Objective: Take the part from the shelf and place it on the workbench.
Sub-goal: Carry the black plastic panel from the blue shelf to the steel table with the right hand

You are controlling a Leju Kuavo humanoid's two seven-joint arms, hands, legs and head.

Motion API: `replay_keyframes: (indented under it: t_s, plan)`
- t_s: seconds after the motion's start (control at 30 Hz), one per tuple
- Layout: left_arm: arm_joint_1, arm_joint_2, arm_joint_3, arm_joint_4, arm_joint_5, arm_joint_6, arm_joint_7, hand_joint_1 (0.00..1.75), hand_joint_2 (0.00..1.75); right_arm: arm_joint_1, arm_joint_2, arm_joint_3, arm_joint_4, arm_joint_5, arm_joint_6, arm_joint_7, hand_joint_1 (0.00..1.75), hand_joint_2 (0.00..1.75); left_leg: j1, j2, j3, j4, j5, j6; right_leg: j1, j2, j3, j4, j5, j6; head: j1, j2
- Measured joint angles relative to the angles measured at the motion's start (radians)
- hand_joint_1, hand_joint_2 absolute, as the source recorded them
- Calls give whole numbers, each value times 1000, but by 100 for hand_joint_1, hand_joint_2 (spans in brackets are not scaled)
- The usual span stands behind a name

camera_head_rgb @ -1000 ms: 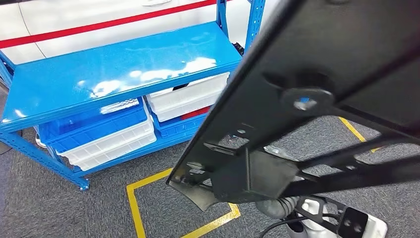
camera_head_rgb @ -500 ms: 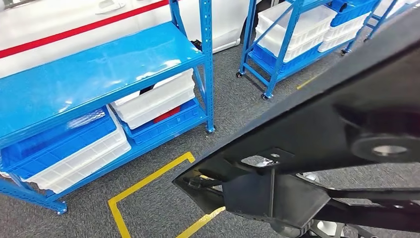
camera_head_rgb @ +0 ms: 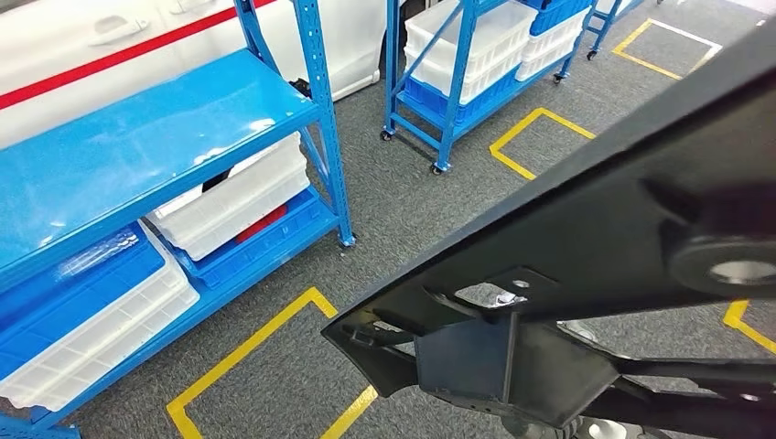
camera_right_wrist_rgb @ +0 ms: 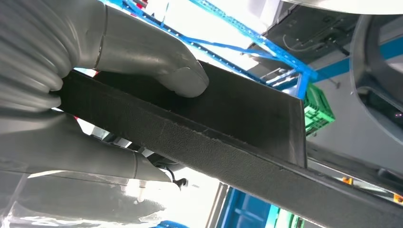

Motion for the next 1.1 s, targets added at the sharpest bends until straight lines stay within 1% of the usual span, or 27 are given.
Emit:
replay_keyframes:
  t_s: [0.07,0.1,0.13,0.17,0.2,0.23,0.27,0.3,0.33,0.37,0.43,0.47,0.53,0.6,0.63,0.67,0.7,0.73,0.77,0.83,0.87,0.9,0.93,0.97,1.0,1.03,1.1]
  plan:
    - [-2,0,0,0,0,1,7,0,175,-9,-1,-2,9,-11,16,0,175,175,0,30,0,-9,8,9,2,-63,-42,90,-57,5,0,0]
    - [0,0,0,0,-1,0,10,0,175,-13,-2,-2,18,-14,26,0,175,175,-2,44,-2,-9,9,12,1,-83,-72,157,-92,8,0,0]
    - [1,0,0,0,-2,-2,13,0,175,-16,-4,-3,29,-14,36,0,175,175,-4,60,-3,-8,9,11,-1,-92,-98,216,-115,12,0,0]
    - [1,0,0,0,-3,-4,14,0,175,-17,-8,-3,41,-11,46,1,175,175,-5,74,-5,-7,8,11,-3,-97,-111,250,-123,14,0,0]
    - [0,0,0,0,-4,-7,15,0,175,-18,-13,-3,54,-6,54,2,175,175,-5,88,-5,-6,7,10,-5,-101,-103,244,-111,17,0,0]
    - [-1,0,0,0,-5,-10,15,0,175,-19,-18,-2,67,-1,60,2,175,175,-5,100,-6,-3,6,8,-6,-108,-75,199,-85,18,0,0]
    - [-3,-1,0,0,-6,-13,15,0,175,-22,-23,0,78,4,65,3,175,175,-5,111,-5,0,2,5,-7,-123,-33,126,-57,17,0,0]
    - [-4,-1,0,0,-7,-15,15,0,175,-25,-26,3,88,7,69,3,175,175,-7,120,-5,5,-2,0,-5,-143,4,60,-37,12,0,0]
    - [-5,-2,0,0,-6,-17,15,0,175,-29,-29,7,97,10,73,3,175,175,-9,128,-6,10,-6,-6,-3,-156,29,13,-26,5,0,0]
    - [-5,-2,0,0,-6,-17,14,0,175,-32,-31,11,105,12,77,3,175,175,-12,135,-6,13,-9,-12,1,-163,40,-10,-25,-3,0,0]
    - [-6,-3,0,0,-1,-18,13,0,175,-47,-37,25,123,8,91,3,175,175,-13,152,-4,14,-11,-23,4,-144,35,-12,-25,-18,0,0]
    - [-7,-5,0,0,2,-17,13,0,175,-62,-41,35,134,2,100,4,175,175,-11,152,-3,16,-15,-28,4,-134,34,-14,-22,-24,0,0]
    - [-10,-9,1,0,8,-13,16,0,175,-106,-51,56,158,-18,113,17,175,175,-5,111,-20,61,-50,-38,0,-113,31,-19,-15,-36,0,0]
    - [-10,-12,3,0,13,-4,24,0,175,-145,-61,71,178,-34,117,40,175,175,-2,59,-76,185,-118,-42,0,-93,29,-20,-11,-43,0,0]
    - [-8,-14,3,0,13,0,28,0,175,-156,-65,77,187,-37,118,50,175,175,-2,50,-110,256,-146,-43,2,-82,27,-19,-10,-45,0,0]
    - [-5,-15,4,0,13,2,32,0,175,-161,-70,83,195,-35,118,57,175,175,-2,47,-136,305,-158,-42,4,-69,26,-19,-9,-46,0,0]
    - [-2,-17,4,0,11,3,34,0,175,-164,-74,90,202,-30,115,61,175,175,-2,45,-144,316,-148,-40,5,-57,25,-18,-8,-46,0,0]
    - [-1,-19,4,0,8,3,35,0,175,-166,-77,95,208,-24,110,63,175,175,-2,42,-133,285,-119,-37,6,-43,26,-17,-8,-46,0,0]
    - [-1,-21,4,0,5,2,36,0,175,-168,-79,99,212,-20,103,63,175,175,-2,32,-105,219,-77,-32,7,-31,26,-16,-8,-45,0,0]
    - [-1,-22,4,0,-2,1,36,0,175,-175,-81,103,216,-16,91,62,175,175,-1,-21,-48,83,-18,-22,6,-8,24,-14,-5,-40,0,0]
    - [-1,-22,3,0,-4,0,37,0,175,-178,-82,104,217,-15,86,62,175,175,-1,-42,-32,45,-7,-19,5,3,20,-13,-3,-35,0,0]
    - [0,-22,3,0,-7,0,37,0,175,-178,-83,105,218,-14,81,63,175,175,-2,-53,-27,30,-6,-16,2,14,16,-14,1,-28,0,0]
    - [0,-22,3,0,-10,2,38,0,175,-176,-84,106,219,-12,76,63,175,175,-4,-44,-25,26,-4,-14,-1,27,12,-16,5,-20,0,0]
    - [-1,-22,3,0,-12,3,39,0,175,-169,-84,106,218,-7,70,63,175,175,-3,-32,-23,21,0,-8,-3,30,9,-16,7,-13,0,0]
    - [-3,-22,3,0,-14,5,39,0,175,-160,-84,106,216,-1,66,63,175,175,-2,-19,-20,13,5,-1,0,14,5,-9,2,-8,0,0]
    - [-3,-22,3,0,-16,7,39,0,175,-152,-84,106,213,7,63,61,175,175,0,-5,-17,5,10,6,3,-14,-6,13,-14,-4,0,0]
    - [1,-22,3,0,-17,12,38,0,175,-134,-83,106,208,19,61,56,175,175,-2,27,-14,-3,14,14,7,-76,-56,119,-76,1,0,0]
